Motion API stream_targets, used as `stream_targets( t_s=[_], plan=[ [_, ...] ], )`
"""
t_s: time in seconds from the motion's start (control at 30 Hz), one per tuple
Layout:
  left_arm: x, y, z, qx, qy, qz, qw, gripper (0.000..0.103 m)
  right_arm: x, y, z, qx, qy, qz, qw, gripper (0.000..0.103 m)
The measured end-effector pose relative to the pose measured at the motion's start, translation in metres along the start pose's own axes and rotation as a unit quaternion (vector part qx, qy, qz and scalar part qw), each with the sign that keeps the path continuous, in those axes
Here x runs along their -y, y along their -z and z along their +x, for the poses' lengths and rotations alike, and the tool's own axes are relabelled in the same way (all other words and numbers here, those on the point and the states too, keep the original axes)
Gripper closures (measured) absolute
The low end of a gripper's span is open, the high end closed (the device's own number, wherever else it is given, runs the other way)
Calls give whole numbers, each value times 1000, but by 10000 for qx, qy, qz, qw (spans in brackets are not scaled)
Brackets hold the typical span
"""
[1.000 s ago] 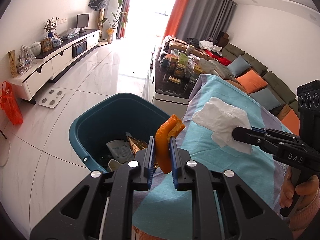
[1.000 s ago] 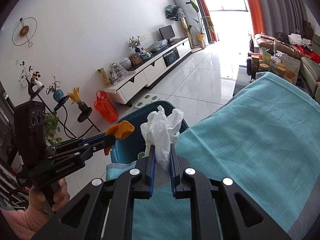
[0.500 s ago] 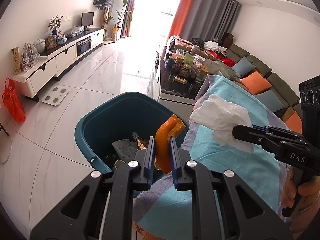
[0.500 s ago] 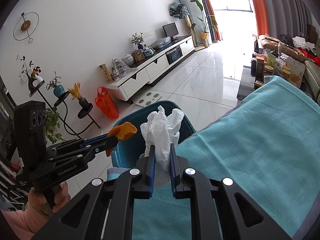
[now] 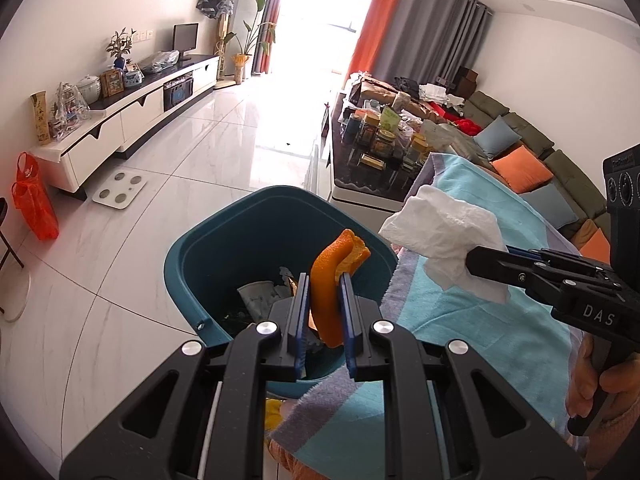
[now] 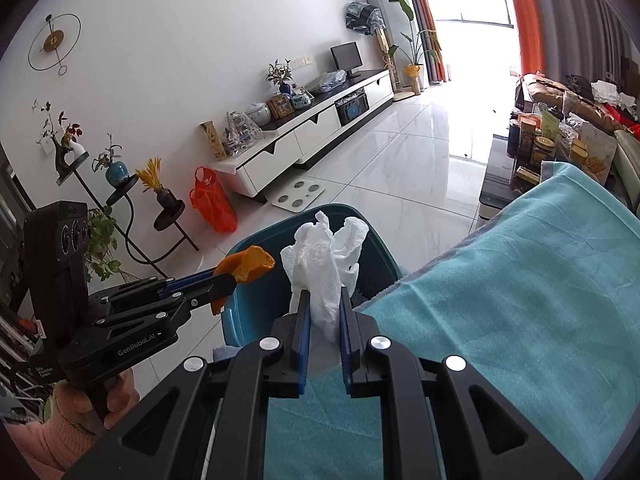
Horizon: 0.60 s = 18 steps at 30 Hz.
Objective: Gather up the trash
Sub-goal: 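Lower the orange peel and tissue over the bin opening with both tools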
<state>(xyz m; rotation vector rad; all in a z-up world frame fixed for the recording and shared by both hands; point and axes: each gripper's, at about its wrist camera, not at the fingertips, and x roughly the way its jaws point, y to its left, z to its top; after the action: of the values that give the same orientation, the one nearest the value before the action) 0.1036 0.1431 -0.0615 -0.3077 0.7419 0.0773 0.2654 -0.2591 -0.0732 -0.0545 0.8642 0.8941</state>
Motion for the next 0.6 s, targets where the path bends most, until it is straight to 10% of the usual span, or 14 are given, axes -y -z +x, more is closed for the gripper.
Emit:
stream_targets(
  t_s=[0.6],
  plan=[
    [1, 0, -1, 14, -86, -70, 9999, 88, -10, -6, 18, -138, 4, -90, 9999, 91]
  ],
)
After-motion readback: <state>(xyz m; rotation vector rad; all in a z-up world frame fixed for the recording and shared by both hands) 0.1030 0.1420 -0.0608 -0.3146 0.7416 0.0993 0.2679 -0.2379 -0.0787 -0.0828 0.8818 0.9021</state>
